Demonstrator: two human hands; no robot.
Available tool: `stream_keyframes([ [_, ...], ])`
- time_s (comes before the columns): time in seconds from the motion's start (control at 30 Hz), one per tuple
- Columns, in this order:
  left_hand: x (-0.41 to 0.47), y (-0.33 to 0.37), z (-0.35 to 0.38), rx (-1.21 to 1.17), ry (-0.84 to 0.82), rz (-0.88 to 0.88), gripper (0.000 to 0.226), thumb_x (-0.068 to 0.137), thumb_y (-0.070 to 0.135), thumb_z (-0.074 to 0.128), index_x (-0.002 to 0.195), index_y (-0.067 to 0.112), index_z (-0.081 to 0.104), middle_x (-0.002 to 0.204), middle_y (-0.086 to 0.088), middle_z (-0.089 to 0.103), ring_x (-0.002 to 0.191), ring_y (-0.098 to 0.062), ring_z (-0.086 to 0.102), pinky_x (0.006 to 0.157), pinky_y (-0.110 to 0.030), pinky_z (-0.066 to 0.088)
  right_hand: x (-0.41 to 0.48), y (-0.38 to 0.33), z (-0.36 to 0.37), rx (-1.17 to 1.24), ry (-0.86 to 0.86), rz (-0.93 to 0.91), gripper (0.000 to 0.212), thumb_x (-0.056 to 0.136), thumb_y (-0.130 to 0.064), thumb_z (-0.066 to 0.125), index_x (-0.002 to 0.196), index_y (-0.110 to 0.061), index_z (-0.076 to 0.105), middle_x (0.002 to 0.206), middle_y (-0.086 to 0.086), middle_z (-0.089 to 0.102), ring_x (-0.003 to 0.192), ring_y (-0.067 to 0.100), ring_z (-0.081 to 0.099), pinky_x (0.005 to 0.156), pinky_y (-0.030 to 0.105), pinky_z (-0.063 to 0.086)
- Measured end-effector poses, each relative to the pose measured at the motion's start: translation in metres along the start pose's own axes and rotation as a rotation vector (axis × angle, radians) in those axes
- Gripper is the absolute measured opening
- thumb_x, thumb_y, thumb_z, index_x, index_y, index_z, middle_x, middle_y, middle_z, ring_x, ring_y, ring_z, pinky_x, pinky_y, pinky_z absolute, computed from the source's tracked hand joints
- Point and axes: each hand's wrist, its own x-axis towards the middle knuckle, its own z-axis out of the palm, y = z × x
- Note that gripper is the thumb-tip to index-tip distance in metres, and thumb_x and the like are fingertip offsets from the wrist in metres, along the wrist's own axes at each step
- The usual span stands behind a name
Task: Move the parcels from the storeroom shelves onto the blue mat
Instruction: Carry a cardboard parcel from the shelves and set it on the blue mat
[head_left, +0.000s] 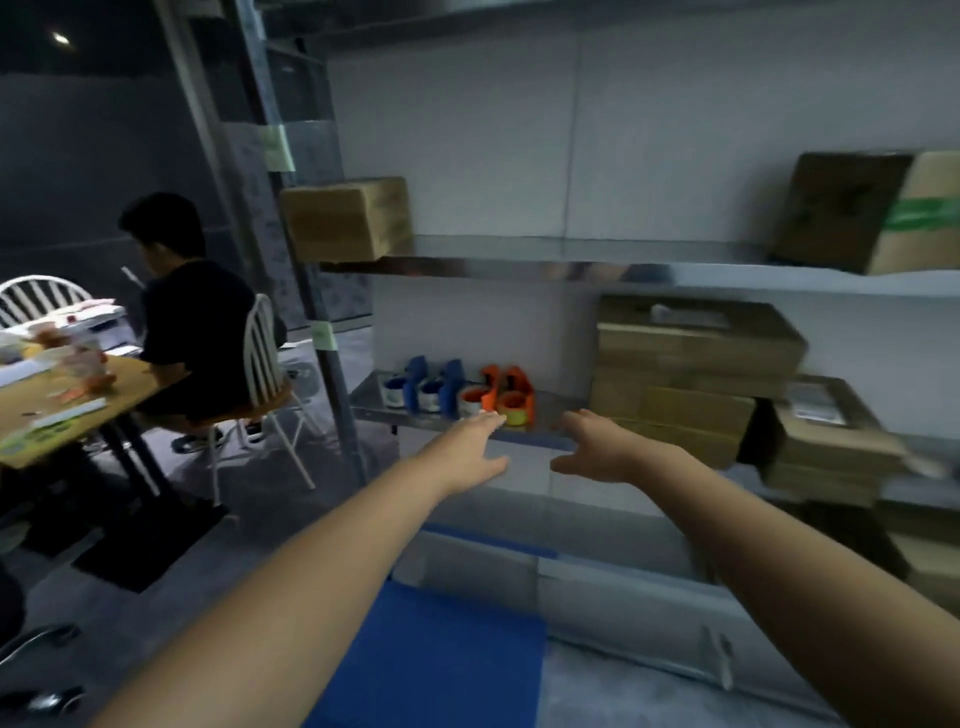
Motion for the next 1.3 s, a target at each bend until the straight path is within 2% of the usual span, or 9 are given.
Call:
stream_keyframes([
  [0.2, 0.047, 0.147, 0.044, 0.059, -0.041, 0.234, 0.067, 0.094, 0.034, 0.058, 0.152, 0.021, 0.028, 0.16, -0.003, 0.021, 0.148, -0.018, 0.016, 0.117, -0.031, 0.016, -0.091, 0.121, -0.059, 0.031, 0.133, 0.23, 0.071, 0.083, -0.037, 0.071, 0.143, -0.017, 0.04, 0.142, 0.013, 0.038, 0.128, 0.029, 0.045, 0.107, 0.038, 0.04],
  [0.37, 0.083, 0.284, 0.116, 0.053, -0.155, 0.365, 0.068, 0.092, 0.039, 0.057, 0.152, 0.027, 0.026, 0.161, -0.001, 0.02, 0.148, -0.02, 0.017, 0.12, -0.038, 0.02, -0.174, 0.238, -0.099, 0.051, 0.206, 0.333, 0.059, 0.083, -0.035, 0.066, 0.136, -0.018, 0.044, 0.133, 0.011, 0.039, 0.118, 0.027, 0.048, 0.101, 0.033, 0.039],
  [0.5, 0.107, 0.394, 0.178, 0.063, -0.226, 0.447, 0.07, 0.092, 0.039, 0.057, 0.152, 0.021, 0.026, 0.16, -0.002, 0.024, 0.146, -0.019, 0.022, 0.118, -0.035, 0.021, -0.245, 0.335, -0.119, 0.12, 0.246, 0.43, 0.062, 0.084, -0.038, 0.067, 0.138, -0.021, 0.041, 0.135, 0.007, 0.038, 0.117, 0.023, 0.049, 0.1, 0.033, 0.04],
  [0.7, 0.122, 0.539, 0.264, 0.015, -0.34, 0.597, 0.068, 0.094, 0.038, 0.055, 0.153, 0.021, 0.024, 0.161, 0.0, 0.02, 0.148, -0.017, 0.017, 0.118, -0.033, 0.017, -0.362, 0.463, -0.15, 0.196, 0.345, 0.678, 0.063, 0.083, -0.036, 0.071, 0.136, -0.015, 0.046, 0.137, 0.01, 0.044, 0.119, 0.024, 0.053, 0.102, 0.035, 0.044],
  [0.83, 0.126, 0.617, 0.31, 0.009, -0.384, 0.732, 0.059, 0.089, 0.039, 0.057, 0.143, 0.024, 0.04, 0.15, 0.0, 0.041, 0.136, -0.018, 0.039, 0.104, -0.028, 0.032, -0.429, 0.524, -0.159, 0.202, 0.413, 0.822, 0.061, 0.084, -0.031, 0.07, 0.137, -0.012, 0.045, 0.136, 0.012, 0.045, 0.122, 0.026, 0.05, 0.103, 0.036, 0.043],
  [0.93, 0.134, 0.67, 0.344, -0.024, -0.448, 0.814, 0.055, 0.083, 0.041, 0.058, 0.135, 0.031, 0.044, 0.139, 0.004, 0.05, 0.124, -0.013, 0.049, 0.094, -0.024, 0.036, -0.465, 0.564, -0.159, 0.222, 0.498, 0.904, 0.059, 0.085, -0.028, 0.069, 0.137, -0.011, 0.046, 0.137, 0.013, 0.046, 0.123, 0.027, 0.05, 0.103, 0.038, 0.044],
  [1.1, 0.158, 0.751, 0.406, -0.044, -0.548, 0.923, 0.06, 0.088, 0.039, 0.061, 0.142, 0.032, 0.035, 0.147, 0.003, 0.043, 0.131, -0.017, 0.045, 0.1, -0.03, 0.04, -0.505, 0.634, -0.163, 0.231, 0.546, 1.055, 0.055, 0.085, -0.027, 0.068, 0.134, -0.011, 0.048, 0.133, 0.012, 0.05, 0.118, 0.026, 0.053, 0.099, 0.034, 0.044],
  [1.2, 0.176, 0.8, 0.446, -0.051, -0.59, 0.959, 0.065, 0.09, 0.036, 0.061, 0.147, 0.029, 0.031, 0.153, 0.001, 0.036, 0.138, -0.02, 0.039, 0.11, -0.044, 0.038, -0.521, 0.679, -0.169, 0.24, 0.582, 1.138, 0.054, 0.084, -0.026, 0.068, 0.133, -0.012, 0.049, 0.132, 0.011, 0.051, 0.119, 0.025, 0.052, 0.097, 0.031, 0.041],
  [1.3, 0.195, 0.848, 0.483, -0.063, -0.635, 1.032, 0.064, 0.093, 0.033, 0.06, 0.149, 0.025, 0.03, 0.155, 0.0, 0.032, 0.142, -0.02, 0.033, 0.112, -0.039, 0.031, -0.538, 0.721, -0.175, 0.264, 0.621, 1.24, 0.055, 0.084, -0.026, 0.068, 0.133, -0.011, 0.048, 0.133, 0.01, 0.051, 0.119, 0.024, 0.051, 0.095, 0.03, 0.04],
])
